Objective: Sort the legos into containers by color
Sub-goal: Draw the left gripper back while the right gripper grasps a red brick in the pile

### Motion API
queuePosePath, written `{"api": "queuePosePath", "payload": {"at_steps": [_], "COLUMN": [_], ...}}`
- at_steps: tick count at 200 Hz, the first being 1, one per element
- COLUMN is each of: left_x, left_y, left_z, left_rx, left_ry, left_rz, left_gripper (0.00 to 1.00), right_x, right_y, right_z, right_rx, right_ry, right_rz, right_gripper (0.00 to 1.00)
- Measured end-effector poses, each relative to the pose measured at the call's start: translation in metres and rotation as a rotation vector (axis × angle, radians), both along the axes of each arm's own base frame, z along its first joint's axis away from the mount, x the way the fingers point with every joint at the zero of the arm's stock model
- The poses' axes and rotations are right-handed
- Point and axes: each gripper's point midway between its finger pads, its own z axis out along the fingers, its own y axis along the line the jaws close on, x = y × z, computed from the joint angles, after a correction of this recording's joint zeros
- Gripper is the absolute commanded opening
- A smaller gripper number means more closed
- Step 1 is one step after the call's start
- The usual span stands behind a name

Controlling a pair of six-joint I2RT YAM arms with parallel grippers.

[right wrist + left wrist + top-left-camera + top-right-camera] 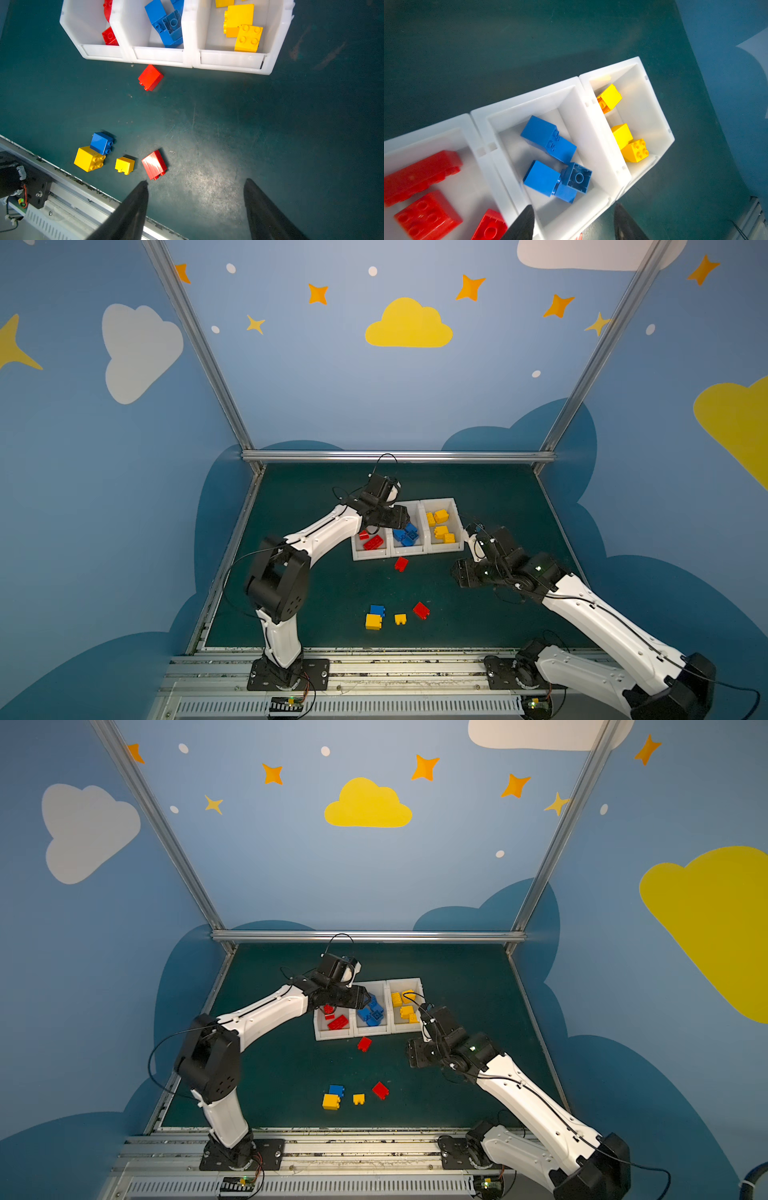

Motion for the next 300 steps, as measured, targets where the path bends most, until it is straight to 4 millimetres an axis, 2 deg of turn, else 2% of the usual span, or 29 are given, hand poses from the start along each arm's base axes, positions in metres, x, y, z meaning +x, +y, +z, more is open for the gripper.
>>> {"api": "queuePosePath", "payload": {"at_steps": [21, 51, 95, 123, 154, 196, 236, 271, 300], "left_x": [-0.017, -0.043, -0.086, -0.108, -0.131, -0.149, -0.157, -0.162, -0.165], "left_y": [0.021, 0.052, 0.098, 0.12, 0.142, 0.16, 0.167, 0.172, 0.175], "left_z": [0.014, 0.02, 0.023, 0.02, 0.006, -0.004, -0.007, -0.009, -0.012], "left_rx": [-0.023, -0.034, -0.038, -0.048, -0.059, -0.071, -0.082, -0.083, -0.085], "left_ry": [-0.031, -0.056, -0.097, -0.116, -0.111, -0.111, -0.109, -0.108, -0.105], "left_rz": [0.032, 0.099, 0.204, 0.266, 0.334, 0.403, 0.437, 0.458, 0.467], "left_gripper": [0.62, 0.64, 0.66, 0.66, 0.67, 0.67, 0.68, 0.68, 0.68], "right_x": [0.001, 0.0, -0.012, -0.026, -0.041, -0.064, -0.066, -0.073, -0.072], "right_y": [0.001, 0.006, 0.021, 0.031, 0.043, 0.064, 0.09, 0.095, 0.097], "right_z": [-0.002, -0.008, -0.036, -0.055, -0.071, -0.099, -0.116, -0.132, -0.14], "right_rx": [0.007, 0.014, -0.005, -0.048, -0.091, -0.178, -0.306, -0.395, -0.433], "right_ry": [-0.006, 0.009, 0.091, 0.144, 0.192, 0.281, 0.334, 0.352, 0.361], "right_rz": [0.004, 0.026, 0.105, 0.175, 0.235, 0.312, 0.349, 0.378, 0.38], "right_gripper": [0.73, 0.73, 0.73, 0.71, 0.71, 0.7, 0.68, 0.67, 0.61]}}
